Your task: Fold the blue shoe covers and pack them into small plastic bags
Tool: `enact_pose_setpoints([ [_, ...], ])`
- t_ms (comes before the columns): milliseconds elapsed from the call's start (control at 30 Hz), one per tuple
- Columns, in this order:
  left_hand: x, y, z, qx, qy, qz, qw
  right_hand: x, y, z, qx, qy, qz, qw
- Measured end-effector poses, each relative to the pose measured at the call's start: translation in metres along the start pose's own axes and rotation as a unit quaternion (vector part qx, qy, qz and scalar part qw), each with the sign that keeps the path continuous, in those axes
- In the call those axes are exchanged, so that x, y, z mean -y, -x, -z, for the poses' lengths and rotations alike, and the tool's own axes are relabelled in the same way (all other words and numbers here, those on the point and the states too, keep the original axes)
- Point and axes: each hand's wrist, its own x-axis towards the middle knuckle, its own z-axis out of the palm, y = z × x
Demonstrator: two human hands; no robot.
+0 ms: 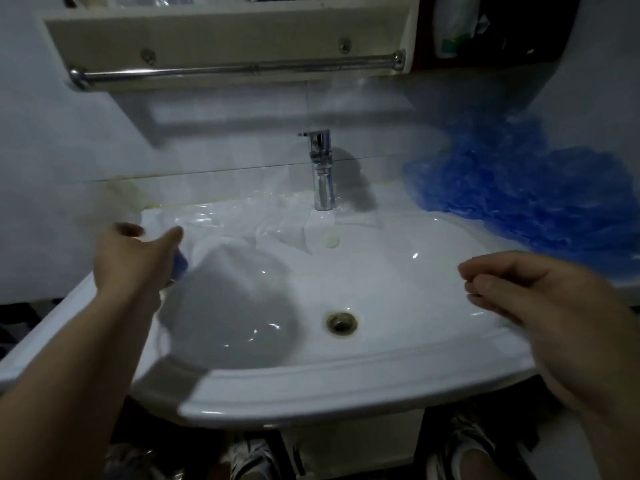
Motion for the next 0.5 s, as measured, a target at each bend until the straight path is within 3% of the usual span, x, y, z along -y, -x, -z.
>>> enact_pose_setpoints([
  [100,0.013,-0.037,0.016,-0.005,-0.215,-0.016,0.976,-0.003,-0.003,0.001,-0.015,-0.008,-0.001,1.0],
  [233,0.027,-0.039,0.009,-0.007,-0.428,-0.051,0.902,-0.003,-0.003,0.0,-0.01,-0.01,0.003,1.0],
  [367,0.01,-0.016,-0.01,-0.107,-0.423,-0.215,0.874,-0.005,-0.004,0.003,-0.015,-0.006,-0.008,1.0],
  [433,-0.015,0.011,-0.027,-0.069,-0.395,-0.299,0.866,-0.007,-0.007,0.003,-0.015,0.005,-0.019,1.0],
  [500,-0.042,0.05,-0.051,0.026,-0.342,-0.348,0.872,-0.009,-0.01,0.005,-0.023,0.022,-0.034,0.999],
])
